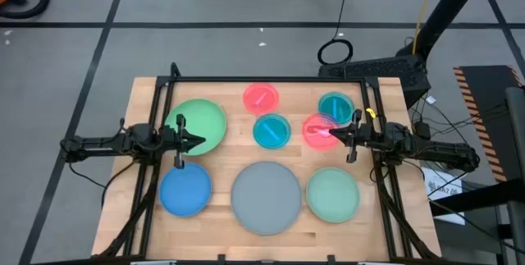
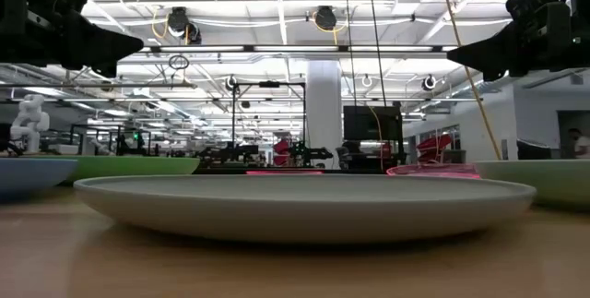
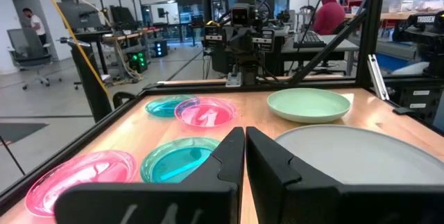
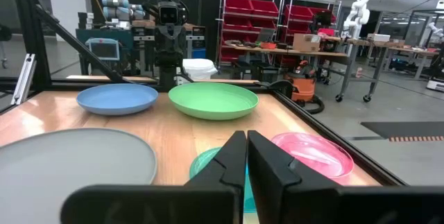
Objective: Stack plastic plates
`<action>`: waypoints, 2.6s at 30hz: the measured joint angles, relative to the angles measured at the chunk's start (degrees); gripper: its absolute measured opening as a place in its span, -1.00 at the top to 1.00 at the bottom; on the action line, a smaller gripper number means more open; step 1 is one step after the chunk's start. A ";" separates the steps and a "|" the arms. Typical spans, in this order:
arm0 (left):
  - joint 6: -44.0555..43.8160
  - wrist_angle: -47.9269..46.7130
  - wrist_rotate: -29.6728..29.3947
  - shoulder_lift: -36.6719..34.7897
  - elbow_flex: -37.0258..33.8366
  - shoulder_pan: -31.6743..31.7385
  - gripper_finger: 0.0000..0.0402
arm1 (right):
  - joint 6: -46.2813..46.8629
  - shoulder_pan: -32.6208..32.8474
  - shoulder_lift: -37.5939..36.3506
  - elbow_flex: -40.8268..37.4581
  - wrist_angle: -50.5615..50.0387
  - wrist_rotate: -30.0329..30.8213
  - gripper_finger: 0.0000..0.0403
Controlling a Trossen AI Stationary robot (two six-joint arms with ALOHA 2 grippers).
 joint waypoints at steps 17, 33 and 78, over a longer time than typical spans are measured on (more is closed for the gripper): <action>1.90 0.79 -0.03 0.00 0.00 0.02 0.88 | 0.00 0.00 0.00 0.00 0.01 0.00 0.95; -2.12 15.72 -0.06 0.00 0.04 -0.04 0.88 | 11.18 -0.02 0.00 -0.02 0.54 0.93 0.95; -29.97 26.02 -18.17 14.58 0.00 -13.31 0.88 | 24.29 6.71 13.30 -0.07 25.96 0.14 0.95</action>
